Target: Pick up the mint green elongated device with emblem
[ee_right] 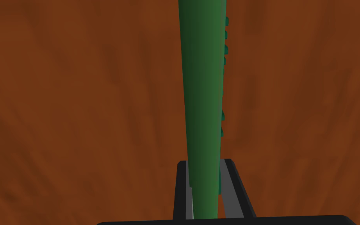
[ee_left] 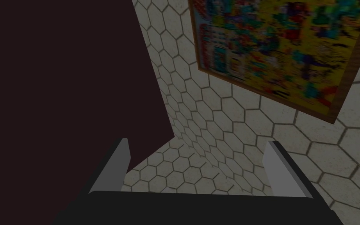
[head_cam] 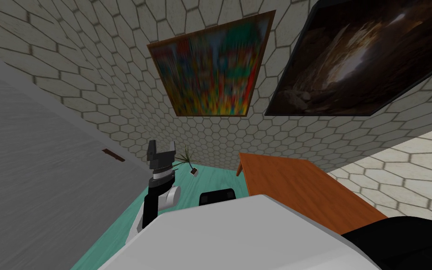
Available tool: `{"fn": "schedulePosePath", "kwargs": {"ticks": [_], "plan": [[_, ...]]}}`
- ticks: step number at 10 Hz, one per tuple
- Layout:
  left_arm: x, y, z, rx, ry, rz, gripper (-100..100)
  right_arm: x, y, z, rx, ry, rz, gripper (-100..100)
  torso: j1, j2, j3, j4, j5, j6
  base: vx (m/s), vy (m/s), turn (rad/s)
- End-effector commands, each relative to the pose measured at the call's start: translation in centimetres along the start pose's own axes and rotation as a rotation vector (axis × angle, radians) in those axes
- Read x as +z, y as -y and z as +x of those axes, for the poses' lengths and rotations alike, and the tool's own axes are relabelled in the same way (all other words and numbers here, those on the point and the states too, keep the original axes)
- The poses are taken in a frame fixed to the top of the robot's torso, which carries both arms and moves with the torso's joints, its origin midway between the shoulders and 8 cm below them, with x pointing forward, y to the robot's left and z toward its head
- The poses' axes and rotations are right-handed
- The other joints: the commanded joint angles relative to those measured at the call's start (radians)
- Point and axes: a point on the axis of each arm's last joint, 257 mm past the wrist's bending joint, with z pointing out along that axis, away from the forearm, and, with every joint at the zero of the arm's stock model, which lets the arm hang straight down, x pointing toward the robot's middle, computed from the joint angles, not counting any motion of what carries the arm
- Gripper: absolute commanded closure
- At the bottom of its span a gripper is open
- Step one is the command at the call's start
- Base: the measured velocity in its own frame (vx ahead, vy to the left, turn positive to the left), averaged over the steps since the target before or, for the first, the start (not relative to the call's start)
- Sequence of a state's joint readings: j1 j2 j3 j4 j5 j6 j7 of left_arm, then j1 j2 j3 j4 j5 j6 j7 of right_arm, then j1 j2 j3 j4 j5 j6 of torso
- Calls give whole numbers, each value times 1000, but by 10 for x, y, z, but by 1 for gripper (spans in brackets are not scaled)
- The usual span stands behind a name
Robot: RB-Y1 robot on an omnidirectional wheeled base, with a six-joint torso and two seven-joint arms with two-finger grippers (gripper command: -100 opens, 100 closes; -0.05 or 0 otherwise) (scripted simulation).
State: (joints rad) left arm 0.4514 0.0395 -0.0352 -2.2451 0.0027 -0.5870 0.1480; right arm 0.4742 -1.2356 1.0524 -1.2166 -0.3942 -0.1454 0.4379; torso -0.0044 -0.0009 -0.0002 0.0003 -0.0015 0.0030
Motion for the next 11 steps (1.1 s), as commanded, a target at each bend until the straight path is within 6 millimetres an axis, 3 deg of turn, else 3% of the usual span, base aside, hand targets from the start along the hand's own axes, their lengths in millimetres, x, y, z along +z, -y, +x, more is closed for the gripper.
{"fn": "schedulePosePath", "kwargs": {"ticks": [1, 3, 4, 5, 6, 7, 9, 10, 11], "plan": [[0, 0, 0, 0, 0, 0, 0, 0, 0, 0, 0, 0, 0, 100, 0, 0, 0, 0, 0, 0, 0, 0, 0], [0, 0, 0, 0, 0, 0, 0, 0, 1, 0, 0, 0, 2, 100, -2, 0, 0, 0, -1, 0, 0, 0, 0], [0, 0, 0, 0, 0, 0, 0, 0, 1, 0, 0, 0, 2, 0, -2, 0, 0, 0, -1, 0, 0, 0, 0], [0, 0, 0, 0, 0, 0, 0, 4, 0, -2, -3, 15, -19, 100, -3, 0, 0, 0, -1, 0, 35, 23, -28], [0, 0, 0, 0, 0, 0, 0, 2, 12, -3, -5, 17, 2, 100, -2, -1, 0, 0, -1, -1, 37, 40, -23], [0, 0, 0, 0, 0, 0, 0, 6, 7, -3, -6, 25, -25, 100, -3, -2, -1, 0, -2, -1, 35, 58, -32], [0, 0, 0, 0, 0, 0, 0, 2, 26, -4, -10, 31, 5, 100, -3, -2, 0, 1, -4, -2, 21, 38, -4], [0, 0, 0, 0, 0, 0, 0, 5, 20, -4, -12, 37, -24, 100, -5, -1, 0, 1, -4, -1, 27, 34, -16], [0, 0, 0, 0, 0, 0, 0, 2, 30, -5, -14, 42, -13, 100, -4, -2, 0, 1, -4, -1, 36, 38, -28]]}}
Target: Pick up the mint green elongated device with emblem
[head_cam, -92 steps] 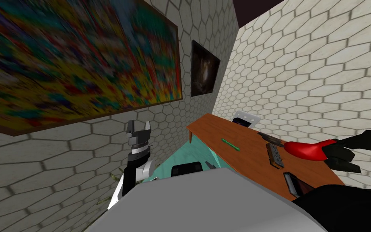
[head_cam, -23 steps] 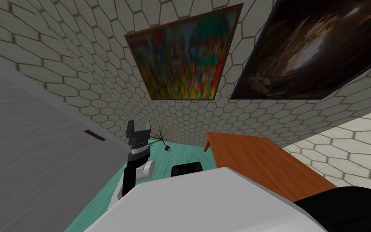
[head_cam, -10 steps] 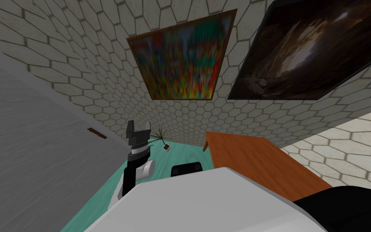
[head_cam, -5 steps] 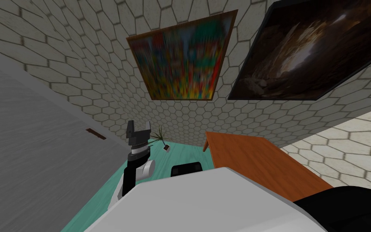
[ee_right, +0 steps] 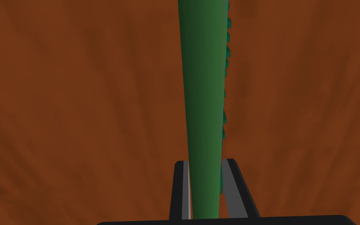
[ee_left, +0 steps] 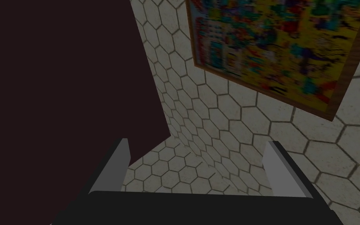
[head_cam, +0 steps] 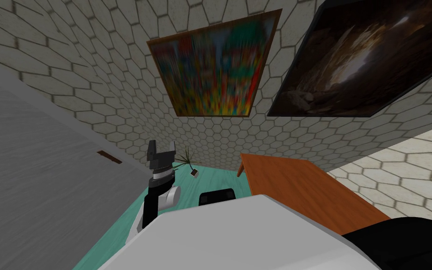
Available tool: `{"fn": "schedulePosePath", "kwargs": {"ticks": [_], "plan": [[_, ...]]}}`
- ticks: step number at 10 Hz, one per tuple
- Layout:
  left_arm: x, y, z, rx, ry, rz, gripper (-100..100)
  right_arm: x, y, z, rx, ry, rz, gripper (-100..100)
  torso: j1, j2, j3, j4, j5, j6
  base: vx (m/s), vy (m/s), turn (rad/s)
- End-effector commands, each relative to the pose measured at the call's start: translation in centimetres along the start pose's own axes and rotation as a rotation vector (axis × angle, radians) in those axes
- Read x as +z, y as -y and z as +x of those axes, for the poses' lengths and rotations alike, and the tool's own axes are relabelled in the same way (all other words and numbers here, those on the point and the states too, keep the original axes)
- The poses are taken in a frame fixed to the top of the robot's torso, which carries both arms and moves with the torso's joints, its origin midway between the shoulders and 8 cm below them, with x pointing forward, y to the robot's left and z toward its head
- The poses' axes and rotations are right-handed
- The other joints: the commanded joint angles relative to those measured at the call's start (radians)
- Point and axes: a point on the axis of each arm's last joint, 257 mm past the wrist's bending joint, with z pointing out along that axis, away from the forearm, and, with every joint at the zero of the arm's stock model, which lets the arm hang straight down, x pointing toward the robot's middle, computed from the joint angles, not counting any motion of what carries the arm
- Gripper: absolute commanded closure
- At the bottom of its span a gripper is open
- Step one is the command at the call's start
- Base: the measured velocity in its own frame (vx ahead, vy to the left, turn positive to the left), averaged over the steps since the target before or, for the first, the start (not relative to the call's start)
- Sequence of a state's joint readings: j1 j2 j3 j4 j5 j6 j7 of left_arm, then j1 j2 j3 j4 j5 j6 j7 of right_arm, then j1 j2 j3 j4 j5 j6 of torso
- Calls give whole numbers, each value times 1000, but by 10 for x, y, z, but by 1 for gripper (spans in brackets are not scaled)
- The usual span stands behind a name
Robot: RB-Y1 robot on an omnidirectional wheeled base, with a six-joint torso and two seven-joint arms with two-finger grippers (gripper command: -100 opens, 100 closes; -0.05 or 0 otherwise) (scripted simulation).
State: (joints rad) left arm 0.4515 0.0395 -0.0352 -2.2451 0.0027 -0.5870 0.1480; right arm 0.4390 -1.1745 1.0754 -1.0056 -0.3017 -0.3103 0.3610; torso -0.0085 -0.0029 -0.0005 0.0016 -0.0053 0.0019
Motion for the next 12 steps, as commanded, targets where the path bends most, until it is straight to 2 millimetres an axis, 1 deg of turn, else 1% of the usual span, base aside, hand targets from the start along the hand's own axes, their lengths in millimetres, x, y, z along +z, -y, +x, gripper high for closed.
{"fn": "schedulePosePath", "kwargs": {"ticks": [1, 2, 4, 5, 6, 7, 8, 9, 11, 12], "plan": [[0, 0, 0, 0, 0, 0, 0, -4, 13, 0, -2, 3, 19, 100, 0, 0, 0, 0, 0, 0, 18, 18, -1], [0, 0, 0, 0, 0, 0, 0, 1, 2, 1, -2, 7, -19, 100, -1, 1, 0, 0, 1, 0, 23, 26, -27], [0, 0, 0, 0, 0, 0, 0, -6, 25, 1, -8, 8, 19, 100, 0, 0, 0, 0, 0, 0, 18, 29, -6], [0, 0, 0, 0, 0, 0, 0, -6, 25, 1, -8, 8, 19, 100, 0, 1, 0, 0, 1, 0, 0, 0, 0], [0, 0, 0, 0, 0, 0, 0, -3, 19, 2, -9, 9, -11, 100, -1, 2, 1, 0, 1, -1, 22, 26, -23], [0, 0, 0, 0, 0, 0, 0, -7, 31, 2, -12, 11, 7, 100, 0, 1, 0, 0, 0, -1, 26, 39, -19], [0, 0, 0, 0, 0, 0, 0, -9, 36, 2, -13, 10, 18, 100, 1, 0, 0, 0, 1, -1, 14, 24, 3], [0, 0, 0, 0, 0, 0, 0, -5, 28, 5, -14, 7, -14, 100, 0, 1, 0, 0, 1, -1, 32, 33, -24], [0, 0, 0, 0, 0, 0, 0, -13, 46, 5, -18, 7, 17, 100, 1, 0, 0, 0, 1, -1, 22, 32, -10], [0, 0, 0, 0, 0, 0, 0, -10, 39, 8, -18, 1, -14, 100, 0, 1, 0, 0, 1, -1, 26, 31, -23]]}}
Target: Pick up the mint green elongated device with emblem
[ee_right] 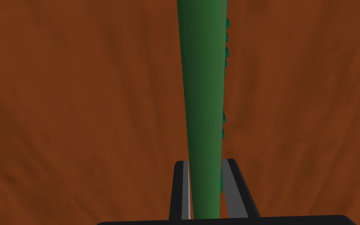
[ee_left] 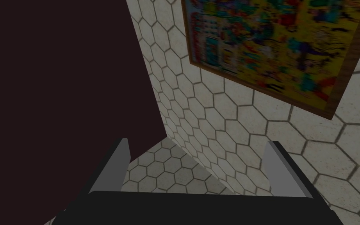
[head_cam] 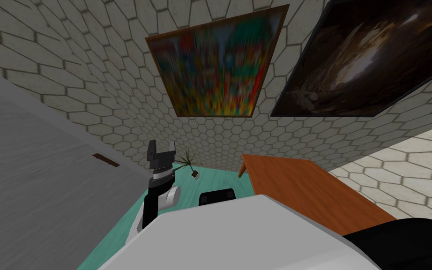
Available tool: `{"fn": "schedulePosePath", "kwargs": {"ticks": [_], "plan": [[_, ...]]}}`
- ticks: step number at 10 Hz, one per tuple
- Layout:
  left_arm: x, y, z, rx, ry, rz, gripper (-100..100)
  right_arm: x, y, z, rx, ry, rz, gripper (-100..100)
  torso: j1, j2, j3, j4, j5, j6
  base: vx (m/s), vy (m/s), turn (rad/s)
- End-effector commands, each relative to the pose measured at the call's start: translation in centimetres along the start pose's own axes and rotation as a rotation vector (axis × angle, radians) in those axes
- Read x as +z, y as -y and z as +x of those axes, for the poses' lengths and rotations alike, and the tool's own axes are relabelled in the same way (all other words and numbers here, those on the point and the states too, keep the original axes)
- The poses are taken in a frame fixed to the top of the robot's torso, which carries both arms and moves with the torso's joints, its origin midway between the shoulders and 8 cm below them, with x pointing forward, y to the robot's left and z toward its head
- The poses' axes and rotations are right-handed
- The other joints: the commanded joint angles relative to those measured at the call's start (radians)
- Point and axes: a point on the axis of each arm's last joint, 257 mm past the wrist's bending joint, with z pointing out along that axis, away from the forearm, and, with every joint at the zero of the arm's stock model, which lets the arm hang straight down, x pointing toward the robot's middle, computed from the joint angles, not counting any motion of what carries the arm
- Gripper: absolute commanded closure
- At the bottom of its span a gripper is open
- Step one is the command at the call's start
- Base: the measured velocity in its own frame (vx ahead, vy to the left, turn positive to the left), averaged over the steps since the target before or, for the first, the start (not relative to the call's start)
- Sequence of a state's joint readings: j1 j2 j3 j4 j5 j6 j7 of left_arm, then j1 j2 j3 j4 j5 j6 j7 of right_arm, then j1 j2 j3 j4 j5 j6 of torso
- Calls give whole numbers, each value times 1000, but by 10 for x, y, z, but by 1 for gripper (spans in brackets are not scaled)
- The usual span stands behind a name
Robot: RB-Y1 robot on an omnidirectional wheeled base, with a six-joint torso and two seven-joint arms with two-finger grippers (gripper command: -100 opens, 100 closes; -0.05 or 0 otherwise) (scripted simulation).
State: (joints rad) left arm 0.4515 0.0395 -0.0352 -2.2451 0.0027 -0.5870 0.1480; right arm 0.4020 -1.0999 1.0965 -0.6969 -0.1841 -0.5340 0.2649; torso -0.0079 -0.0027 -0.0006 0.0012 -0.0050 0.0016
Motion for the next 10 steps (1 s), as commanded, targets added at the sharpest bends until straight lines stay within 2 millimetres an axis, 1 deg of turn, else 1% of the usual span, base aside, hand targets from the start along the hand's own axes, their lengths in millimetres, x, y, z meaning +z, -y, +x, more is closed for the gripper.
{"fn": "schedulePosePath", "kwargs": {"ticks": [1, 2, 3, 4, 5, 6, 8, 9, 10], "plan": [[0, 0, 0, 0, 0, 0, 0, -4, 6, 2, 0, -2, -4, 100, 0, 0, 0, 0, 0, 0, 25, 39, -18], [0, 0, 0, 0, 0, 0, 0, -2, 1, 6, 1, -13, -25, 100, 0, 0, 0, 0, 0, 0, 38, 61, -24], [0, 0, 0, 0, 0, 0, 0, -6, 7, 6, -1, -10, -22, 100, 2, -1, 0, 0, 0, 0, 34, 51, -20], [0, 0, 0, 0, 0, 0, 0, -12, 20, 7, -4, -14, 7, 100, 1, -1, 0, 0, 0, 0, 13, 18, 0], [0, 0, 0, 0, 0, 0, 0, -11, 13, 11, -2, -25, -24, 100, -1, 0, 0, 0, 1, 0, 27, 28, -16], [0, 0, 0, 0, 0, 0, 0, -17, 26, 12, -5, -27, 1, 100, 0, 0, 0, 0, 0, 0, 28, 37, -19], [0, 0, 0, 0, 0, 0, 0, -18, 28, 12, -5, -28, 5, 100, -1, 1, 0, 0, 0, 0, 6, 8, -2], [0, 0, 0, 0, 0, 0, 0, -14, 16, 17, 0, -43, -32, 100, -2, 1, 0, 0, 1, 0, 20, 23, -24], [0, 0, 0, 0, 0, 0, 0, -22, 27, 17, -3, -43, -16, 100, 0, 0, 0, 0, 0, 0, 23, 40, -18]]}}
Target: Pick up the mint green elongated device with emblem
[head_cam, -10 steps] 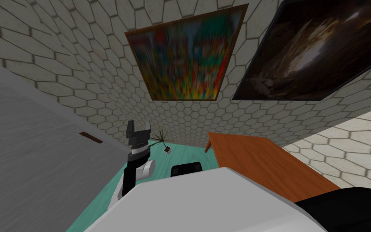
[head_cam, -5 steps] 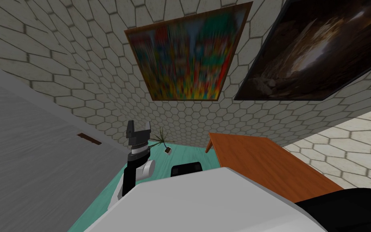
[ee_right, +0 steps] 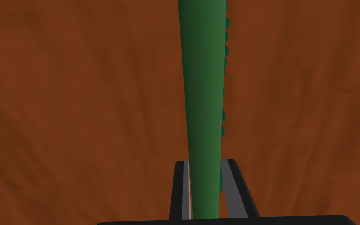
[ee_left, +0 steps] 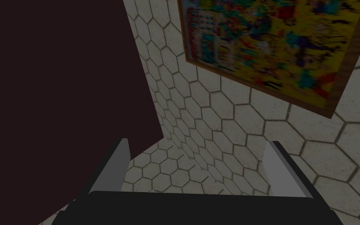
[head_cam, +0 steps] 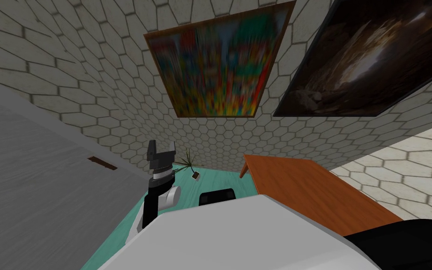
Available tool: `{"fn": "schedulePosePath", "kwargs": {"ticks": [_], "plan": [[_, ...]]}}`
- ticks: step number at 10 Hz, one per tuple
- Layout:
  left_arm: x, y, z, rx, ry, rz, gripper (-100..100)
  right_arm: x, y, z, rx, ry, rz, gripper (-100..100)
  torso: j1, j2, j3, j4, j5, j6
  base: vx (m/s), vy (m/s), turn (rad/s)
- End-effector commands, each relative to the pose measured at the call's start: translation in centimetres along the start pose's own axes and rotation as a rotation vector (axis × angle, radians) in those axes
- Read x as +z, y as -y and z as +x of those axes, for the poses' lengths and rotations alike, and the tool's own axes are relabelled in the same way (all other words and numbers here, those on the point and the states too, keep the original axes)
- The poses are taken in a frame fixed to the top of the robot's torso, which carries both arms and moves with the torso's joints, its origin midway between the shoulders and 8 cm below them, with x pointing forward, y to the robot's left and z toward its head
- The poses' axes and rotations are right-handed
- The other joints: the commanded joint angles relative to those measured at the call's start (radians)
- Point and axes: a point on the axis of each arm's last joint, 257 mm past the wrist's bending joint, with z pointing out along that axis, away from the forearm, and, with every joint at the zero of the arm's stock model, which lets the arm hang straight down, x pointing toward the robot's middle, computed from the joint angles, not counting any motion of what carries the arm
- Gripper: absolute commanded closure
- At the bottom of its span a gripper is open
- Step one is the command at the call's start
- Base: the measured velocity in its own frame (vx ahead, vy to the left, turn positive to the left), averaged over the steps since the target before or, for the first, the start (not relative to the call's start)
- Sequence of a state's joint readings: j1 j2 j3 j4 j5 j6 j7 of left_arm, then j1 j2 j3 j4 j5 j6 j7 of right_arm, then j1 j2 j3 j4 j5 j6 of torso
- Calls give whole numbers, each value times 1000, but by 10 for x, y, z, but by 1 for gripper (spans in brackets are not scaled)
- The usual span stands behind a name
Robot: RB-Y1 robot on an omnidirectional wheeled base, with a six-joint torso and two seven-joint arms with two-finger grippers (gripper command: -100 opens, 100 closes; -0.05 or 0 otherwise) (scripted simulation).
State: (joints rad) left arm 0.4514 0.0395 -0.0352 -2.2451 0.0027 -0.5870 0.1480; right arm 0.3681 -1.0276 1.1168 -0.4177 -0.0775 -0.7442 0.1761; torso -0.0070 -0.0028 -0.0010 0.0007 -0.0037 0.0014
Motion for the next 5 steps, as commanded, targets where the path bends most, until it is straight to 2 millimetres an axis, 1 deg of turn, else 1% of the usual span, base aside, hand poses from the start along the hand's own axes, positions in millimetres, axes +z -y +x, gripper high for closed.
{"fn": "schedulePosePath", "kwargs": {"ticks": [1, 4, 5], "plan": [[0, 0, 0, 0, 0, 0, 0, -8, 11, 1, -1, -4, 19, 100, 0, 0, 0, 0, 0, 0, 12, 23, 2], [0, 0, 0, 0, 0, 0, 0, -7, 10, 2, -1, -5, 18, 100, -2, 1, 0, 0, 0, 0, 2, 2, 1], [0, 0, 0, 0, 0, 0, 0, -7, 10, 2, -1, -5, 16, 0, -2, 1, 1, 0, 0, 0, 0, 0, 0]]}}
